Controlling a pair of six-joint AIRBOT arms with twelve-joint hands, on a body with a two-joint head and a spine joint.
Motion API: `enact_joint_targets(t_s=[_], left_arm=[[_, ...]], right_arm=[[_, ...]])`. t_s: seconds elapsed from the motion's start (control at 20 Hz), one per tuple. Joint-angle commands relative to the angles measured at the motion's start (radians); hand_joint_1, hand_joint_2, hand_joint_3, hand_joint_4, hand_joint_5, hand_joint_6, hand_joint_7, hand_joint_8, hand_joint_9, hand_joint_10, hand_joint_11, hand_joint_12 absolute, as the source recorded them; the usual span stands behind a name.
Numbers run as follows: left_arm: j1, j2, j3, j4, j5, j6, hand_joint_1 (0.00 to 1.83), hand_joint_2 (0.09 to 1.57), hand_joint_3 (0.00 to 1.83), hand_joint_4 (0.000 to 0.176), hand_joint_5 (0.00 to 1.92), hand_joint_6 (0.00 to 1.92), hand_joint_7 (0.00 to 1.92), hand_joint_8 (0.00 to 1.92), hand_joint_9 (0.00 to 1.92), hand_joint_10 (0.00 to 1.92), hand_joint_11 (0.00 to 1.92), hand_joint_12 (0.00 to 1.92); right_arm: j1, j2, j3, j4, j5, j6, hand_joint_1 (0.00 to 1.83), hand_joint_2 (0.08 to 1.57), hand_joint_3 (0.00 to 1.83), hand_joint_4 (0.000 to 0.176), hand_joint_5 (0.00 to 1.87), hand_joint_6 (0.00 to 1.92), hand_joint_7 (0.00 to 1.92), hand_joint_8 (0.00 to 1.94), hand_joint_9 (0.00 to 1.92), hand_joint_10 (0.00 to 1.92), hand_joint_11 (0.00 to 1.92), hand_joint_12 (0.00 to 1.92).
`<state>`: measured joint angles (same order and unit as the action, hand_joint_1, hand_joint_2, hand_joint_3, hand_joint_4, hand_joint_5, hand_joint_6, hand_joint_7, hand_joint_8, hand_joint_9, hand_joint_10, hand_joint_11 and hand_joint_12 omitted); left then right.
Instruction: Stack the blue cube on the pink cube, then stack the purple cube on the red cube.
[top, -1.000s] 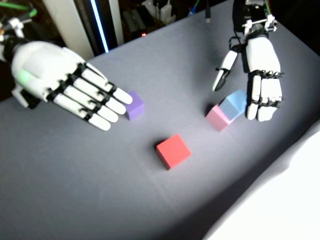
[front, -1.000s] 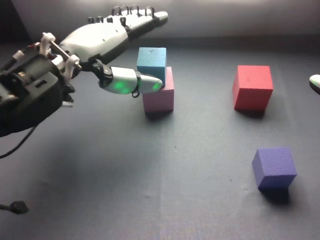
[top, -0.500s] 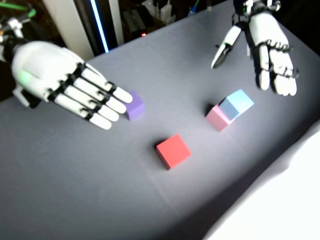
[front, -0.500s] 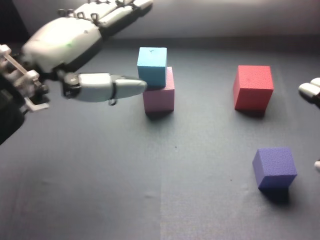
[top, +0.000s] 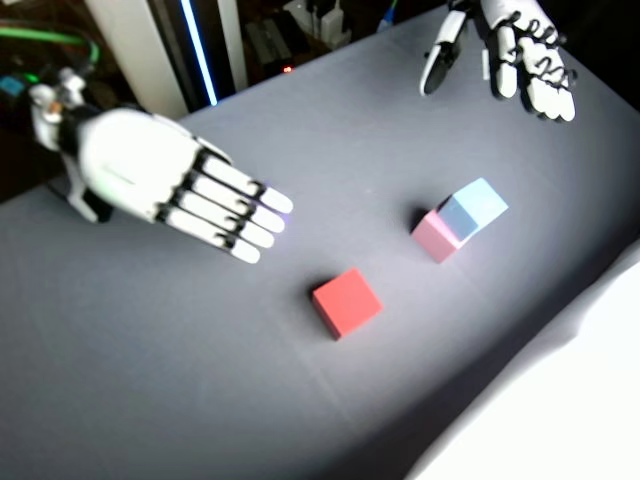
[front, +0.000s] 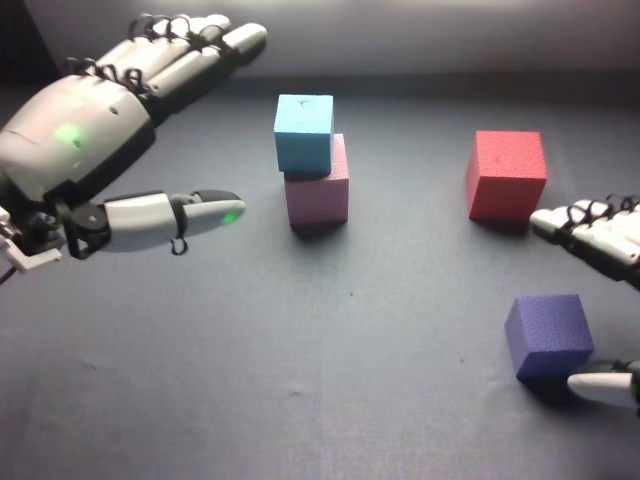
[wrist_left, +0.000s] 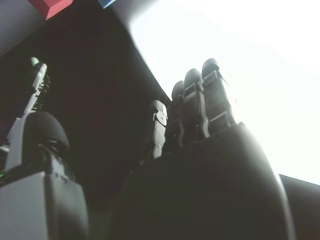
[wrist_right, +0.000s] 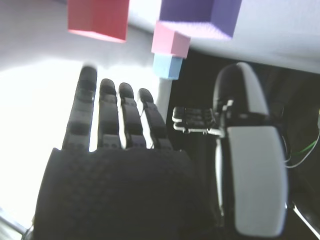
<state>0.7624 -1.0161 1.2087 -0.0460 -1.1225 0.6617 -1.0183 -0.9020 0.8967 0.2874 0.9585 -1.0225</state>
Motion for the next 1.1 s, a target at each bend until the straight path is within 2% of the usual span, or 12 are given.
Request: enact_joint_targets(t_s=[0.0, 0.15, 0.2, 0.25, 0.3, 0.4, 0.5, 0.65, 0.75, 0.8, 1.0, 1.05], left_arm=[[-0.002, 0.012, -0.005, -0.011, -0.14, -0.001, 0.72, 1.14, 0.01, 0.176, 0.0, 0.0, 0.0, 0.0, 0.0, 0.0, 0.0, 0.0], [0.013, 0.019, -0.014, -0.015, -0.157, -0.001, 0.78, 1.15, 0.01, 0.176, 0.0, 0.0, 0.0, 0.0, 0.0, 0.0, 0.0, 0.0], [0.016, 0.02, -0.016, -0.016, -0.16, -0.001, 0.79, 1.15, 0.01, 0.176, 0.0, 0.0, 0.0, 0.0, 0.0, 0.0, 0.0, 0.0], [0.019, 0.021, -0.017, -0.016, -0.163, -0.001, 0.77, 1.16, 0.01, 0.176, 0.0, 0.0, 0.0, 0.0, 0.0, 0.0, 0.0, 0.0], [0.021, 0.022, -0.019, -0.016, -0.165, -0.002, 0.75, 1.18, 0.01, 0.176, 0.0, 0.0, 0.0, 0.0, 0.0, 0.0, 0.0, 0.0], [0.026, 0.024, -0.021, -0.017, -0.168, -0.002, 0.71, 1.2, 0.02, 0.176, 0.0, 0.0, 0.0, 0.0, 0.0, 0.0, 0.0, 0.0], [0.041, 0.031, -0.025, -0.027, -0.177, -0.002, 0.67, 1.2, 0.01, 0.173, 0.0, 0.0, 0.0, 0.0, 0.0, 0.0, 0.0, 0.0], [0.061, 0.037, -0.032, -0.037, -0.19, -0.002, 0.63, 1.21, 0.01, 0.152, 0.0, 0.0, 0.0, 0.0, 0.0, 0.0, 0.0, 0.0], [0.075, 0.041, -0.038, -0.042, -0.196, -0.002, 0.69, 1.22, 0.01, 0.146, 0.0, 0.0, 0.0, 0.0, 0.0, 0.0, 0.0, 0.0], [0.08, 0.042, -0.039, -0.044, -0.199, -0.002, 0.74, 1.22, 0.0, 0.115, 0.0, 0.0, 0.0, 0.0, 0.0, 0.0, 0.0, 0.0], [0.095, 0.042, -0.042, -0.051, -0.204, -0.006, 0.74, 1.23, 0.01, 0.076, 0.0, 0.0, 0.0, 0.0, 0.0, 0.0, 0.0, 0.0], [0.097, 0.041, -0.042, -0.051, -0.204, -0.007, 0.72, 1.24, 0.01, 0.071, 0.0, 0.0, 0.0, 0.0, 0.0, 0.0, 0.0, 0.0]], right_arm=[[0.02, -0.006, 0.011, -0.007, 0.072, 0.005, 0.78, 1.06, 0.0, 0.0, 0.0, 0.0, 0.05, 0.0, 0.03, 0.03, 0.0, 0.94], [0.05, -0.04, 0.046, -0.007, 0.012, 0.005, 0.85, 1.11, 0.0, 0.0, 0.0, 0.0, 0.09, 0.0, 0.03, 0.04, 0.0, 0.44], [0.06, -0.05, 0.056, -0.007, -0.004, 0.005, 0.9, 1.15, 0.0, 0.0, 0.15, 0.05, 0.31, 0.07, 0.2, 0.16, 0.0, 0.95], [0.071, -0.061, 0.069, -0.007, -0.021, 0.005, 0.96, 1.19, 0.0, 0.0, 0.35, 0.1, 0.53, 0.12, 0.28, 0.58, 0.0, 1.44], [0.084, -0.072, 0.081, -0.007, -0.038, 0.005, 1.16, 1.26, 0.0, 0.0, 0.59, 1.1, 0.84, 1.01, 0.67, 1.0, 0.49, 1.58], [0.11, -0.079, 0.092, -0.01, -0.043, 0.005, 1.2, 1.27, 0.0, 0.0, 0.66, 1.19, 0.79, 1.58, 0.92, 1.63, 0.86, 1.87], [0.139, -0.079, 0.099, -0.022, -0.03, 0.005, 1.19, 1.29, 0.0, 0.0, 0.64, 1.25, 0.74, 1.68, 0.88, 1.82, 0.9, 1.91], [0.173, -0.065, 0.1, -0.036, 0.007, 0.005, 1.19, 1.29, 0.0, 0.0, 0.58, 1.4, 0.8, 1.53, 0.83, 1.59, 0.76, 1.85], [0.204, -0.053, 0.103, -0.044, 0.033, 0.005, 1.34, 1.25, 0.0, 0.0, 0.62, 1.28, 0.78, 1.38, 0.76, 1.63, 0.6, 1.82], [0.219, -0.051, 0.109, -0.045, 0.037, 0.005, 1.34, 1.24, 0.0, 0.0, 0.62, 1.27, 0.79, 1.37, 0.78, 1.6, 0.63, 1.77], [0.313, -0.052, 0.152, -0.041, 0.029, -0.032, 1.14, 1.29, 0.0, 0.0, 0.58, 1.52, 0.78, 1.41, 0.81, 1.19, 0.72, 1.55], [0.335, -0.055, 0.16, -0.033, 0.019, -0.052, 1.29, 1.26, 0.0, 0.0, 0.57, 1.49, 0.73, 1.37, 0.77, 1.45, 0.71, 1.57]])
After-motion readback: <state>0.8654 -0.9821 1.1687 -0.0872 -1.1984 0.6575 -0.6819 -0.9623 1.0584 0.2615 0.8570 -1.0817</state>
